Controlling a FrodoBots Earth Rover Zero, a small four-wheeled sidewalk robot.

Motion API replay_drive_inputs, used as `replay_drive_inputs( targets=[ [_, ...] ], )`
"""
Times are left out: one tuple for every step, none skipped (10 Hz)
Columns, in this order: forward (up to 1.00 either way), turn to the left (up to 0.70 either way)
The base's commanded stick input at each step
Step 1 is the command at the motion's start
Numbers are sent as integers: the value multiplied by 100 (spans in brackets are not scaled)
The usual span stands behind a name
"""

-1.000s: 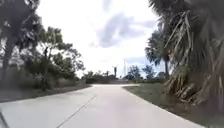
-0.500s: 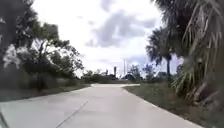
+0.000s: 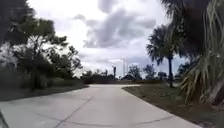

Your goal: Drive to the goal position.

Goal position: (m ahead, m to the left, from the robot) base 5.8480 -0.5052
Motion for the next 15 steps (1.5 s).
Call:
replay_drive_inputs(
  targets=[
    [85, 0],
    [85, 0],
    [85, 0],
    [85, 0],
    [85, 0],
    [85, 0],
    [85, 0],
    [85, 0],
    [85, 0],
    [85, 0],
    [85, 0],
    [85, 0],
    [85, 0],
    [85, 0],
    [85, 0]
  ],
)
